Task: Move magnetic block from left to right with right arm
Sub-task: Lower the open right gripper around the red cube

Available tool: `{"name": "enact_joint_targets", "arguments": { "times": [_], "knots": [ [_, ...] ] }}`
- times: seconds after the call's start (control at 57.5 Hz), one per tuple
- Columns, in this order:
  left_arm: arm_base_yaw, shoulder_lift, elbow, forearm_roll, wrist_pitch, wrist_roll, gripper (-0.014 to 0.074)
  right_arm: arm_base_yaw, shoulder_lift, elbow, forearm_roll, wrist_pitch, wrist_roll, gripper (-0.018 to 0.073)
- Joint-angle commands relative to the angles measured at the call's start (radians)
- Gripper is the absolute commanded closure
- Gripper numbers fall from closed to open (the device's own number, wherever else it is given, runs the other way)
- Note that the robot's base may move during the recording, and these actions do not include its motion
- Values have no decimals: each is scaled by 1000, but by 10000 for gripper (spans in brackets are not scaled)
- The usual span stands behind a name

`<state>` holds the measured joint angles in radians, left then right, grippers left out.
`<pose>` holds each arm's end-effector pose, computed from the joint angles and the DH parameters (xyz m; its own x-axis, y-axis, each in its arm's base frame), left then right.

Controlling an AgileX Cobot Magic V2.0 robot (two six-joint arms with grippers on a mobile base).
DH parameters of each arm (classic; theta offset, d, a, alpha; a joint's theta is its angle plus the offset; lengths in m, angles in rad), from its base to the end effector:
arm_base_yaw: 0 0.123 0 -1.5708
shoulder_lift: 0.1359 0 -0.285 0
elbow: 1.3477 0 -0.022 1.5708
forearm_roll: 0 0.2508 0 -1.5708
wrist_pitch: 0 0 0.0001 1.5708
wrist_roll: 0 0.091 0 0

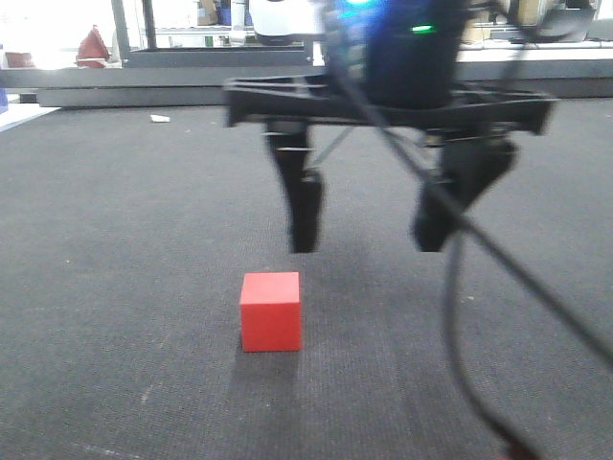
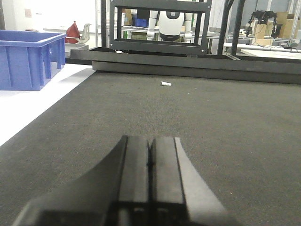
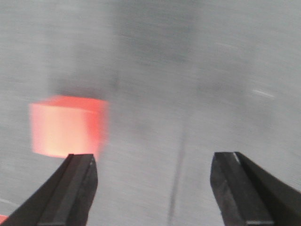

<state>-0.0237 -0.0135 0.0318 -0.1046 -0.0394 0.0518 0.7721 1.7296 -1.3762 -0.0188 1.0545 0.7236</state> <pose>0.0563 -0.0010 0.2067 0.1067 -0.0552 -0.9928 0.0253 0.9983 -0.0528 0.2539 0.2452 0.2628 -0.9795 -0.0396 -0.1974 -0.0701 0.9862 0.1502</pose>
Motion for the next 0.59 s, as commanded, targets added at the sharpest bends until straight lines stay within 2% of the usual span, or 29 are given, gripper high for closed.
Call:
{"name": "enact_joint_targets", "arguments": {
  "times": [0.0,0.209,0.574],
  "knots": [
    [1,-11,8,-5,-86,0,722,21,1,-85,-5,3,2,-37],
    [1,-11,8,-5,-86,0,722,55,80,-136,27,-8,16,-37],
    [1,-11,8,-5,-86,0,722,58,166,-136,31,-45,61,-37]
  ]
}}
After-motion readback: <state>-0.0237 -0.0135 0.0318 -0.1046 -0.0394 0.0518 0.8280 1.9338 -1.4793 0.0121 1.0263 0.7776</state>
